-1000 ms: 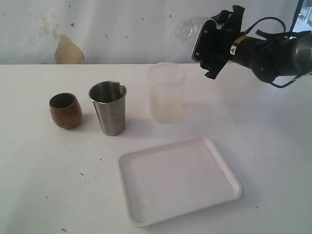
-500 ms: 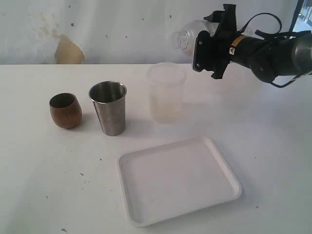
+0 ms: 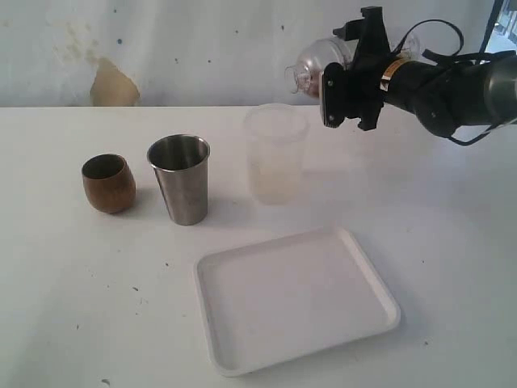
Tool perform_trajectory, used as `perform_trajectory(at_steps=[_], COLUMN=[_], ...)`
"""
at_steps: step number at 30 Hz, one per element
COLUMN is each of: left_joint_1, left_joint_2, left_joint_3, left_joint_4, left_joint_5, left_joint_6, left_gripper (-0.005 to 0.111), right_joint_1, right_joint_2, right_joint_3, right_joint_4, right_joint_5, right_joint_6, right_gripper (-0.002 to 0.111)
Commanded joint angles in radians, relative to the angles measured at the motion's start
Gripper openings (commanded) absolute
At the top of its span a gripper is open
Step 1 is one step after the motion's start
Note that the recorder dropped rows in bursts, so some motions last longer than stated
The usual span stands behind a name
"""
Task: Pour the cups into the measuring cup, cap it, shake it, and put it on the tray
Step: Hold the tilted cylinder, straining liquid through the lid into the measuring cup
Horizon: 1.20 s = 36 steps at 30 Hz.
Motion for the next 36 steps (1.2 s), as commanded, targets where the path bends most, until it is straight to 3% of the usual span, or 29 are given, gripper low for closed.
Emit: perform_trajectory(at_steps=[1, 36], left_joint_1=[-0.004, -0.004], left_joint_2=[-0.006, -0.006], left_joint_3=[0.004, 0.004], left_joint_4=[0.004, 0.004], left_joint_5=[-0.011, -0.011], left_joint_6=[0.000, 0.000], left_gripper=[0.000, 0.000], right_joint_1=[-0.005, -0.005], right_joint_2=[-0.017, -0.017], right_joint_3=[-0.013, -0.013], right_joint_4=[-0.002, -0.002], right_joint_5=[-0.069, -0.143], right_joint_6=[-0.032, -0.297], right_gripper=[0.000, 0.000])
